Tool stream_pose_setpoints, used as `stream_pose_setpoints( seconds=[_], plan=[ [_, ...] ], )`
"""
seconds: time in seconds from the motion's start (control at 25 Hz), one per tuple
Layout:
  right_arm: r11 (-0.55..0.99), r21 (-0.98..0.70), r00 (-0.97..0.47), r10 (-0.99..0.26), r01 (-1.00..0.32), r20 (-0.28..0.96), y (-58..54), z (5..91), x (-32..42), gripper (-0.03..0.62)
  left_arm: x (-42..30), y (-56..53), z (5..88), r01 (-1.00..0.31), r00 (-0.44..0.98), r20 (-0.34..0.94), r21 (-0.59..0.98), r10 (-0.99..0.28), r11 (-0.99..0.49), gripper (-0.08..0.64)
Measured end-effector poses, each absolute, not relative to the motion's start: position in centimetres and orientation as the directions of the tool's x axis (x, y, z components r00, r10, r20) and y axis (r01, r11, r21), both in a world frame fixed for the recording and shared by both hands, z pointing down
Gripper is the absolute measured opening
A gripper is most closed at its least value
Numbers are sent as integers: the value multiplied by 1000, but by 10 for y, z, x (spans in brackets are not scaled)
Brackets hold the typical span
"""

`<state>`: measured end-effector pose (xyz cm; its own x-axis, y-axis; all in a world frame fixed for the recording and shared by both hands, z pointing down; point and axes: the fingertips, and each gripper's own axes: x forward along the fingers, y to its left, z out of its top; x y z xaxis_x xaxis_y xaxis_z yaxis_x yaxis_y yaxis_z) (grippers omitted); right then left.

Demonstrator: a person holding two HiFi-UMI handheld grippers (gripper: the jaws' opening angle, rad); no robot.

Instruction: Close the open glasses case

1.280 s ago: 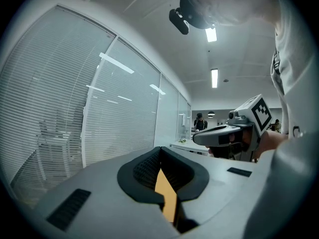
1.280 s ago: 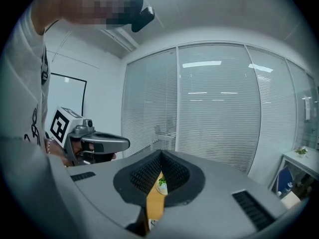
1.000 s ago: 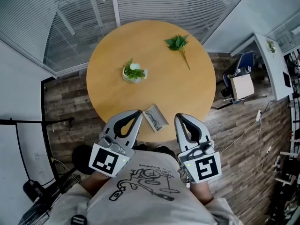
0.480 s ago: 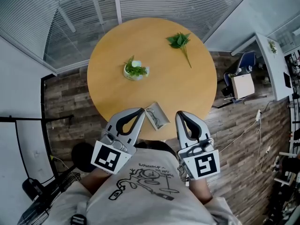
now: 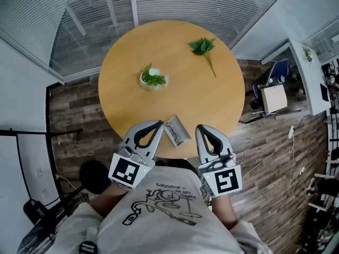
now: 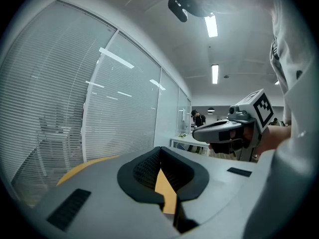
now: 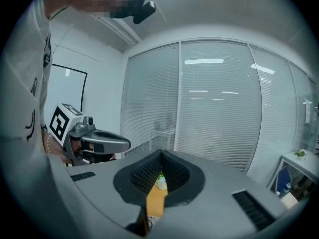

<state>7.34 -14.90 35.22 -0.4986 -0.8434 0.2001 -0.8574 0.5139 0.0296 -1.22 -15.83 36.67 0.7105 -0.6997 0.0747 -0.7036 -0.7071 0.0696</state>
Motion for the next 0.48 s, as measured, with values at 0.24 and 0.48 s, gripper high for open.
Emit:
stream_pose_setpoints(
  seconds=[0.24, 0.48],
  plan=[
    [527, 56, -503, -833, -848, 229, -147, 376, 77, 9, -9, -155, 399, -700, 711, 140, 41, -689, -713, 20],
    [537, 71, -495, -814, -840, 302, -147, 409, 81, 9, -8, -153, 444, -708, 700, 226, 94, -678, -700, 20]
  ],
)
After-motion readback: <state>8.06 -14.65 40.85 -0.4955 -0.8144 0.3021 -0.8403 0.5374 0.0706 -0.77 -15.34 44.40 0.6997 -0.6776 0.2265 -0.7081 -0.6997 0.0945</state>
